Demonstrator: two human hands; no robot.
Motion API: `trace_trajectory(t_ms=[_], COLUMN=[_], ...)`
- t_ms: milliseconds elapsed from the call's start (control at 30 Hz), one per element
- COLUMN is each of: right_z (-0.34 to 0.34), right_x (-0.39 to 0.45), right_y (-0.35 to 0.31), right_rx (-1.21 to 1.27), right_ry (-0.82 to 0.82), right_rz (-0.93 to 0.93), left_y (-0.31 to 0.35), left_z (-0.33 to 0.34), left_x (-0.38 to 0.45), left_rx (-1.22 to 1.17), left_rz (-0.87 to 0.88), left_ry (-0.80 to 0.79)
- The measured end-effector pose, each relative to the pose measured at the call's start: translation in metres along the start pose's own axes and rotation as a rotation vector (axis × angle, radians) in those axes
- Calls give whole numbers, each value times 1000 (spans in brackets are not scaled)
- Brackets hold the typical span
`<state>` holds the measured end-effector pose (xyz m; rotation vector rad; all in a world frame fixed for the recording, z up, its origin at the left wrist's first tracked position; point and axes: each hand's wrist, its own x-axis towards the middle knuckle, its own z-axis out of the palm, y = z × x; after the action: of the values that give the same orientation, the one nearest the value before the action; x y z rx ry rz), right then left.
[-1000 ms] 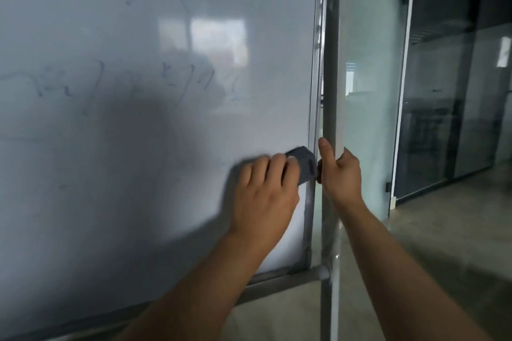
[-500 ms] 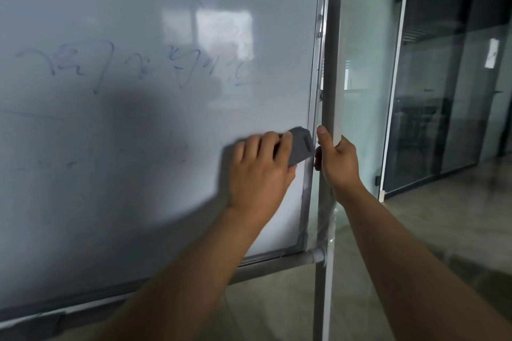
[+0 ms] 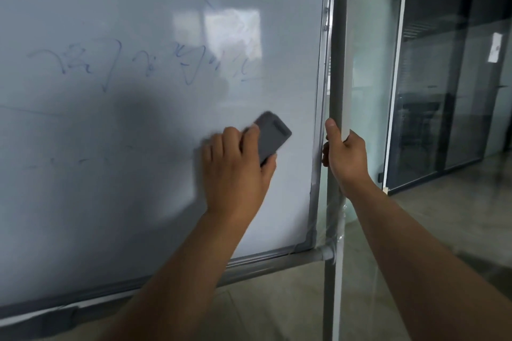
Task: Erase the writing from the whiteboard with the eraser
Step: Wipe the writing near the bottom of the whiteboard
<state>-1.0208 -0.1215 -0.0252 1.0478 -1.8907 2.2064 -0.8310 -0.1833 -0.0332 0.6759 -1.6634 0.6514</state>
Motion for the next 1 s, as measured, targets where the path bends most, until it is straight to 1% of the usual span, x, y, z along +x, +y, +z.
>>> trace_trajectory(t_ms=[67,100,133,167,233,267,300,333,400,433,467,500,567,600,633,733,767,800,867,900,933,967,1000], right_z=[0,0,1,1,6,7,7,9,9,5,8,9,12,13,13,12,11,12,14,15,16,16,16], right_x=[-1,-1,-2,-1,0,0,0,-1,-3,-4,-4,-4,-5,-5,-4,-4,-4,-4,-4,-4,-4,-4,-4], right_y=[-2,-2,-2,-1,0,1,1,0,-1,0,0,0,-3,-4,-5,-4,-5,-4,-3,-3,-3,-2,-3], right_rx=[23,24,11,-9,-25,-29,-27,-13,29,46,59,65,55,53,51,39,47,52,50,46,47,48,49], right_ry=[13,20,27,32,47,68,90,103,112,113,108,105,113,119,127,119,112,110,110,118,133,143,144], right_rz=[-3,-10,-18,-22,-25,-20,-20,-21,-24,-19,-14,-8,-6,-6,-7,-2,-3,-1,-6,-7,-10,-9,-10], left_y=[-3,-12,-27,-44,-73,-79,-77,-71,-59,-56,-63,-71,-82,-82,-79,-68,-74,-85,-104,-108,-108,-105,-101], left_z=[0,0,0,-2,-10,-14,-16,-15,-9,-7,-8,-9,-15,-17,-18,-11,-12,-13,-19,-22,-25,-26,-25], left_x=[-23,-27,-24,-17,2,8,8,3,-13,-16,-12,-6,7,8,6,-19,-21,-21,-18,-18,-21,-26,-35], left_rx=[-7,-8,1,18,55,53,38,22,4,1,8,16,-10,-37,-61,-45,-43,-48,-112,-166,-195,-187,-157], left_rz=[154,220,230,170,-46,-122,-127,-59,186,255,237,136,-191,-299,-304,-7,3,-70,-366,-480,-509,-457,-354], left_ry=[-49,-49,-16,34,137,166,168,134,40,14,22,53,137,168,175,102,90,99,149,178,190,173,132])
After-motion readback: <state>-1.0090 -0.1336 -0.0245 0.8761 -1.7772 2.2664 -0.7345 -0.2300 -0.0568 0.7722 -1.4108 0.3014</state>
